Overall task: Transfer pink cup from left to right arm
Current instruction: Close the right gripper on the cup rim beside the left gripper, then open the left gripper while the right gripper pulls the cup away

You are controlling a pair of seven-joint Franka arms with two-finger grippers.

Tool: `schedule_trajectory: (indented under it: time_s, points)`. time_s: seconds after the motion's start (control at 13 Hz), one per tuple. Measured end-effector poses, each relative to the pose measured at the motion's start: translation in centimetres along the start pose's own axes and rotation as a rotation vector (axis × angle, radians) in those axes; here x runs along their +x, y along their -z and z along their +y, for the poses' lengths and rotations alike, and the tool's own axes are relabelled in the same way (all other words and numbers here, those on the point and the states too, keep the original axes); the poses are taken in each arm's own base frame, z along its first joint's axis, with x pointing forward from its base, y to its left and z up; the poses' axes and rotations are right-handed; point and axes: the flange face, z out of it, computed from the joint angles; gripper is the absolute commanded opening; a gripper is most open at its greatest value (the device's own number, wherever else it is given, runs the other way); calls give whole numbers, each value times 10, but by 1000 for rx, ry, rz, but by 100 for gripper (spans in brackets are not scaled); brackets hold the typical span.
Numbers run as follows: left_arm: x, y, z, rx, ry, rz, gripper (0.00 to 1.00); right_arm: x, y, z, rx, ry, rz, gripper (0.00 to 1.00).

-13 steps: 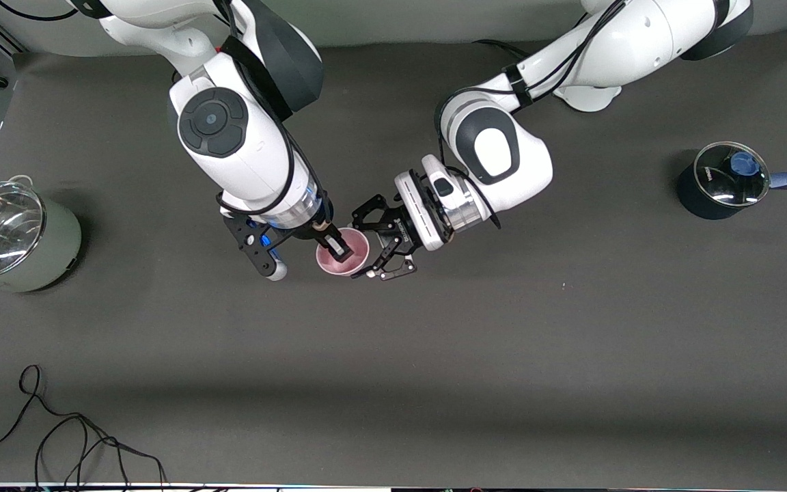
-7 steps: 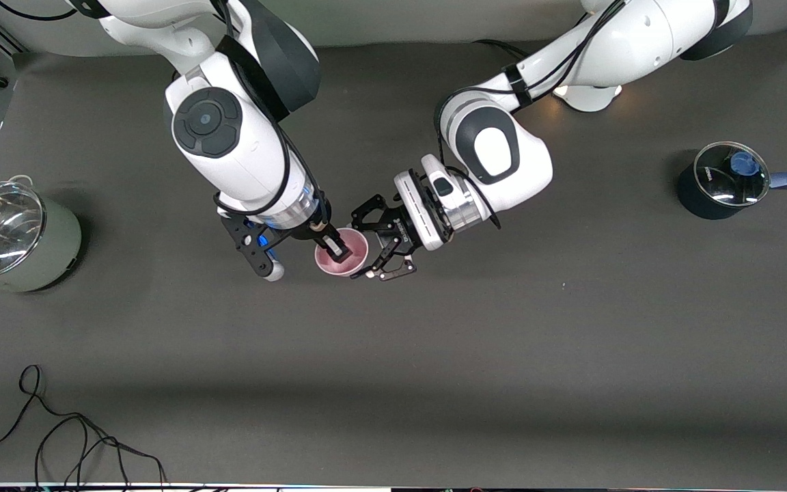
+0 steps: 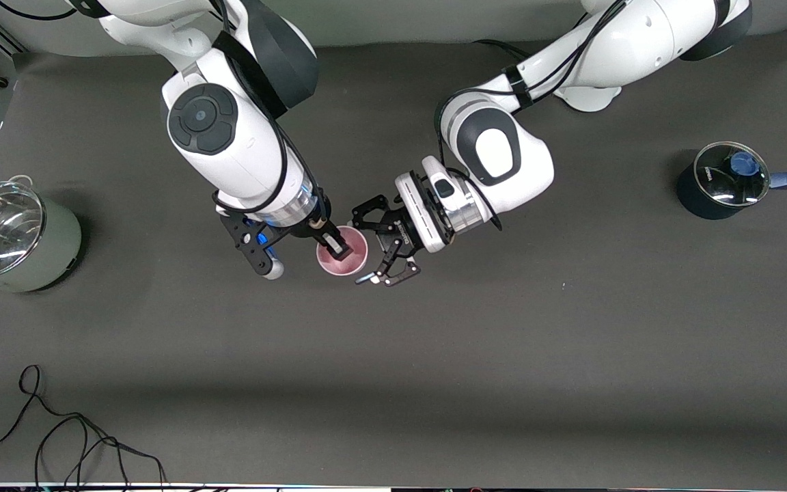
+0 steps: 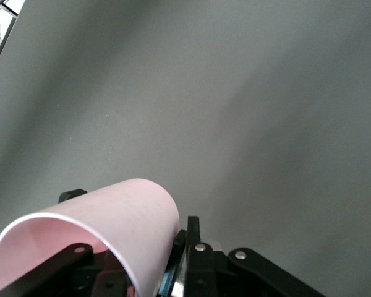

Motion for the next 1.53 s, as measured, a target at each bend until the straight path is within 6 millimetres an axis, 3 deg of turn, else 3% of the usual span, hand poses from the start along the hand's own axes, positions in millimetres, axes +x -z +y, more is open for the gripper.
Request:
schedule_trajectory:
  time_s: [0.54, 0.77, 0.84, 1.07, 1.15, 1.3, 1.53]
  points:
    - [3, -1, -2, -2, -5, 10, 99, 0, 5, 1, 7, 72, -10, 0]
    - [9, -4, -2, -40, -10, 51, 99, 13, 19, 6, 17, 145, -70, 0]
    - [11, -4, -5, -51, -8, 67, 99, 22, 29, 8, 33, 171, -79, 0]
    - [-19, 19, -45, -2, 11, 24, 99, 110, 91, 51, 28, 238, -35, 0]
    - [-23, 23, -52, 1, 13, 22, 99, 128, 103, 63, 24, 259, -33, 0]
    - [-24, 23, -51, -1, 13, 20, 99, 144, 108, 72, 13, 300, -37, 0]
    - [-26, 24, -51, -2, 11, 16, 99, 154, 95, 78, -32, 423, -48, 0]
